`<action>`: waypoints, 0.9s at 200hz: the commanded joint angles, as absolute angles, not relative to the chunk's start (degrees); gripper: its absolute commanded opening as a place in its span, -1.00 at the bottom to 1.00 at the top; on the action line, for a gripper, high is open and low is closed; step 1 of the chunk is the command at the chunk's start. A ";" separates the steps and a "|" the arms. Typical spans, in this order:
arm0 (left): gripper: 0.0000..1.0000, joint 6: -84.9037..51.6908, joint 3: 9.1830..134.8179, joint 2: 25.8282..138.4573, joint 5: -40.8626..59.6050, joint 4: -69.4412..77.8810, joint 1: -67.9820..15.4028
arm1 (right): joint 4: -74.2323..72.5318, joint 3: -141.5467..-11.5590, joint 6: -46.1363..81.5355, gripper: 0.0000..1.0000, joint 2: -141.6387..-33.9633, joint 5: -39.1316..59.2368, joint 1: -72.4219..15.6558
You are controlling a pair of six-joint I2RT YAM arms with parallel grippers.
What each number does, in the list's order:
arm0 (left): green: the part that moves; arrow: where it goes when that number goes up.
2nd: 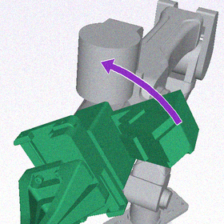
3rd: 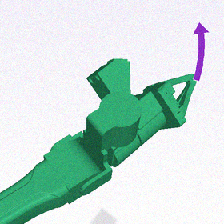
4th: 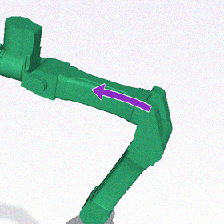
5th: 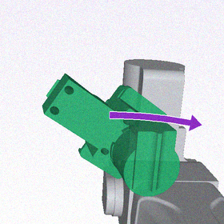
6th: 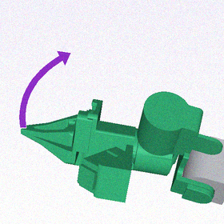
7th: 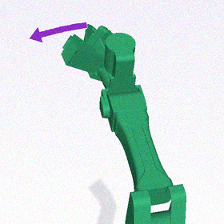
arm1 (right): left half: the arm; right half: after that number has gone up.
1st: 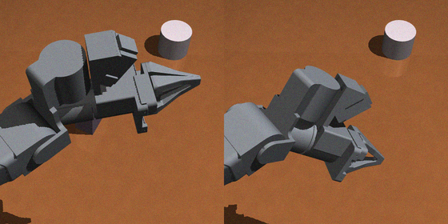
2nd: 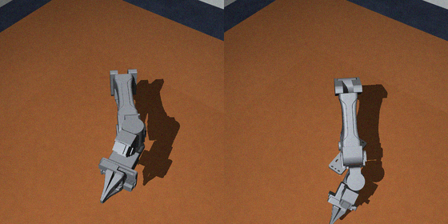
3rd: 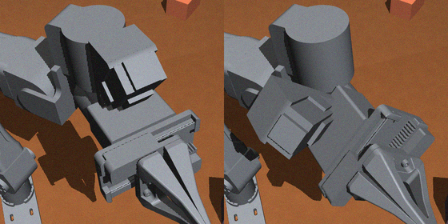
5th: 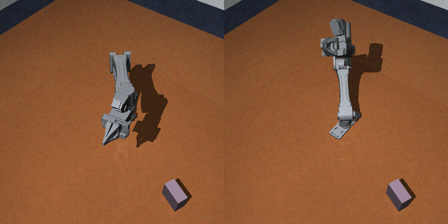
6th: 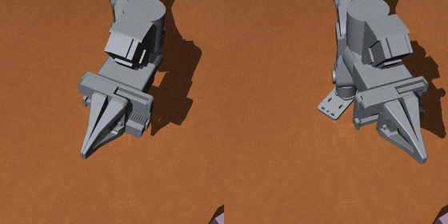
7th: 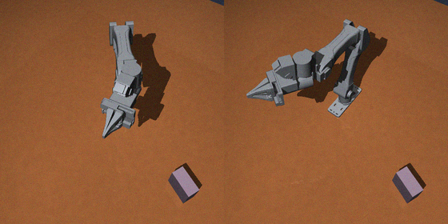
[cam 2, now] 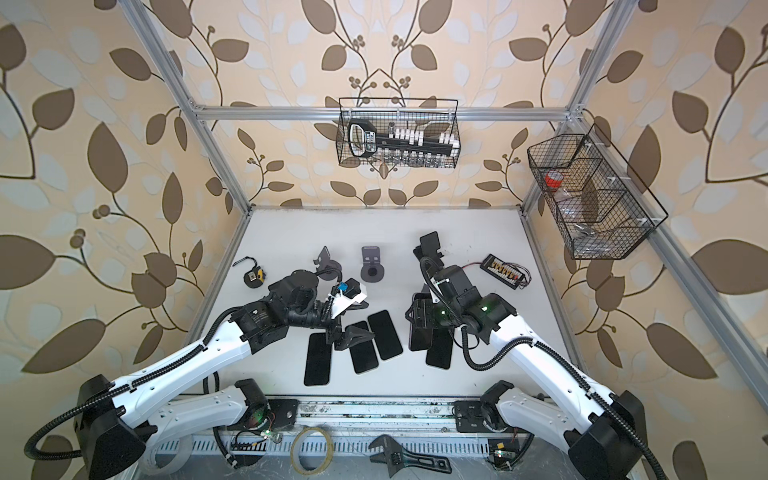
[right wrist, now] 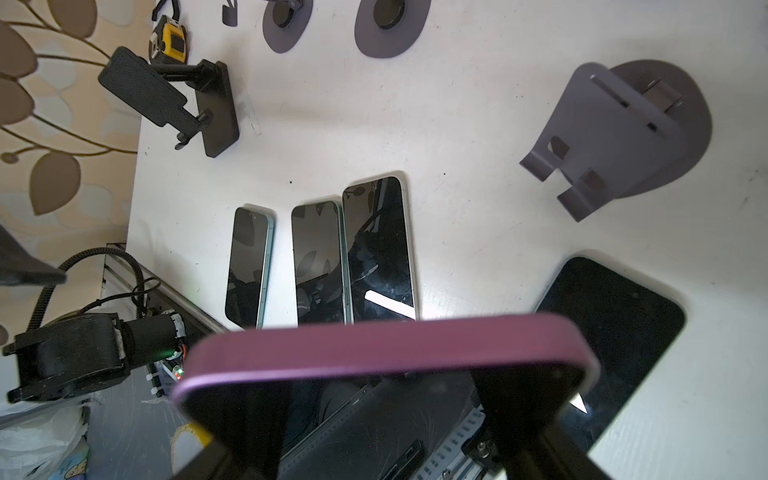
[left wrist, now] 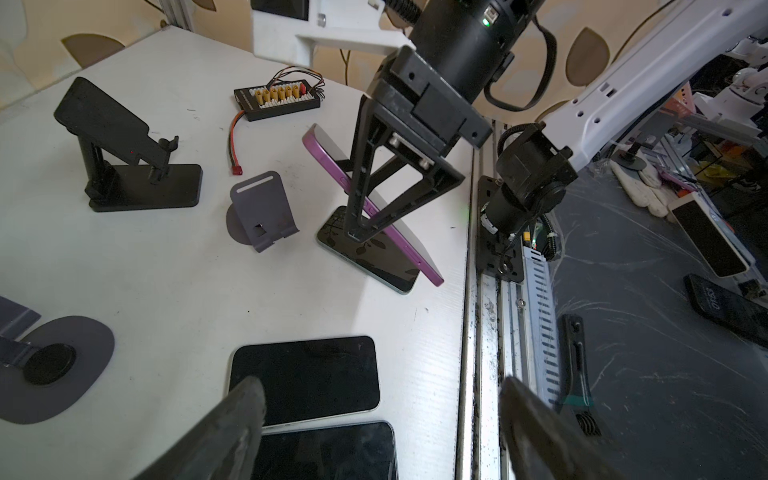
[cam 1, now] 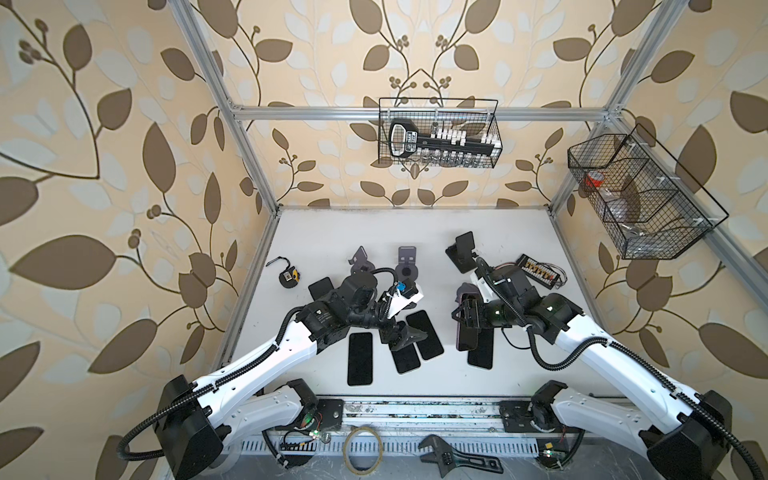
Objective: Remove the phone from the phone stand
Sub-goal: 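Lower the purple phone onto the table beside the teal phone with the right gripper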
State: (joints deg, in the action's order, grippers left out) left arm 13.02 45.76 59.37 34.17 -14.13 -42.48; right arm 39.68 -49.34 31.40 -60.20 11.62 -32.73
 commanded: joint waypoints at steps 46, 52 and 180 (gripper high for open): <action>0.77 15.71 48.49 60.64 35.61 -16.58 -43.51 | 36.80 -49.20 32.87 -0.01 -62.31 10.07 -35.44; 0.77 15.73 48.47 60.80 35.60 -16.80 -43.51 | 36.82 -49.22 32.87 -0.01 -62.50 10.03 -35.62; 0.77 15.60 50.92 64.86 30.79 -21.80 -43.86 | 36.11 -49.60 32.85 -0.01 -70.27 7.91 -38.05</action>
State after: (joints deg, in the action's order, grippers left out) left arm 14.83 48.66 65.25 31.31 -21.28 -43.22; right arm 37.30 -49.15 32.60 -68.84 9.15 -37.45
